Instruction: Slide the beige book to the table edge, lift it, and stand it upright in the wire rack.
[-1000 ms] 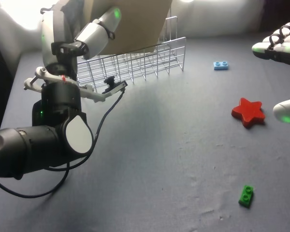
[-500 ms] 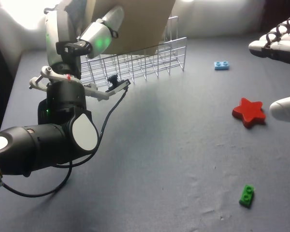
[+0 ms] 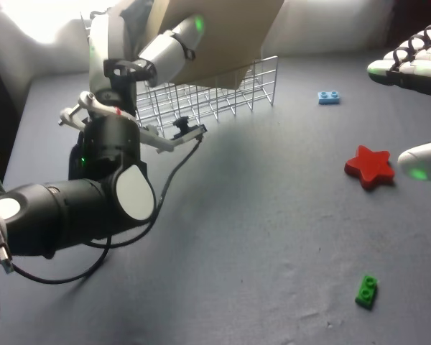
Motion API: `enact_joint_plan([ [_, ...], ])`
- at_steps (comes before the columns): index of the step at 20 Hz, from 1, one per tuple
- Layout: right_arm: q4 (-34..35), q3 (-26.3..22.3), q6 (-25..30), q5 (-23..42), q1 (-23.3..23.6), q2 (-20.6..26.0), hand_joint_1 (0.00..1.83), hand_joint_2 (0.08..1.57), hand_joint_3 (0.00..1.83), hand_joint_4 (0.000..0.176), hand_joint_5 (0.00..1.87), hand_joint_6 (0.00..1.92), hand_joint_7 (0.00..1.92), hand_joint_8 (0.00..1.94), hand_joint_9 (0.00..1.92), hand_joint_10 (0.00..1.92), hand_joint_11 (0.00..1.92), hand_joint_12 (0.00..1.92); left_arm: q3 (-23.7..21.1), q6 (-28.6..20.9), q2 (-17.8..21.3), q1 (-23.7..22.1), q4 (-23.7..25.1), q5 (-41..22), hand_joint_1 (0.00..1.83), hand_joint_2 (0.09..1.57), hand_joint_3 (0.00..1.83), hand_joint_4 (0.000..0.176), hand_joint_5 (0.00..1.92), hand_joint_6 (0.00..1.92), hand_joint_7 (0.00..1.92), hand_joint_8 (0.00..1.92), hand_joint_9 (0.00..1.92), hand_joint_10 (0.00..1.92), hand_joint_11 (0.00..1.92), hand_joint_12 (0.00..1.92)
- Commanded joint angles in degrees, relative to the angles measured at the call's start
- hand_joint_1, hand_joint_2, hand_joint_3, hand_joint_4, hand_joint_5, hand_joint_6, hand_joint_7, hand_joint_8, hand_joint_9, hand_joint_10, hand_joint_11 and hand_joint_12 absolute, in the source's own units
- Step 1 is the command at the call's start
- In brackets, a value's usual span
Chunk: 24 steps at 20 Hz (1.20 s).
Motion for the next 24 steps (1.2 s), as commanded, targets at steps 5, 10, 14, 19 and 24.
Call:
enact_joint_plan([
  [5, 0.15, -0.05, 0.2, 1.88, 1.22, 0.25, 0.0, 1.15, 0.0, 0.0, 0.0, 0.0, 0.0, 0.0, 0.0, 0.0, 0.0, 0.0, -0.81, -0.64, 0.08, 0.94, 1.3, 7.14, 1.33, 1.25, 0.0, 0.0, 0.69, 1.26, 0.74, 1.5, 0.63, 1.6, 0.5, 1.57],
  [10, 0.15, -0.05, 0.2, 1.86, 1.35, -0.11, 0.0, 1.15, 0.0, 0.0, 0.0, 0.0, 0.0, 0.0, 0.0, 0.0, 0.0, 0.0, -1.55, -0.64, 0.07, 2.74, -1.88, 9.01, 1.33, 1.26, 0.0, 0.0, 0.69, 1.28, 0.73, 1.5, 0.63, 1.59, 0.49, 1.57],
  [14, 0.15, -0.05, 0.2, 1.82, 1.44, -0.47, 0.0, 1.15, 0.0, 0.0, 0.0, 0.0, 0.0, 0.0, 0.0, 0.0, 0.0, 0.0, -1.35, -0.64, 0.07, 3.78, -3.07, 9.42, 1.33, 1.24, 0.0, 0.0, 0.72, 1.23, 0.75, 1.49, 0.64, 1.56, 0.51, 1.52],
  [19, 0.15, -0.05, 0.21, 1.83, 1.64, -1.1, 0.0, 1.15, 0.0, 0.0, 0.0, 0.0, 0.0, 0.0, 0.0, 0.0, 0.0, 0.0, 2.16, -0.64, -0.32, 2.34, 0.85, 5.44, 1.2, 1.24, 0.0, 0.0, 0.73, 1.23, 0.77, 1.49, 0.63, 1.37, 0.5, 1.52],
  [24, 0.15, -0.05, 0.21, 1.83, 1.73, -1.45, 0.0, 1.15, 0.0, 0.0, 0.0, 0.0, 0.0, 0.0, 0.0, 0.0, 0.0, 0.0, 3.31, -0.64, -0.59, 2.39, 1.2, 4.91, 1.29, 1.26, 0.0, 0.0, 0.68, 1.31, 0.73, 1.51, 0.62, 1.53, 0.46, 1.54],
])
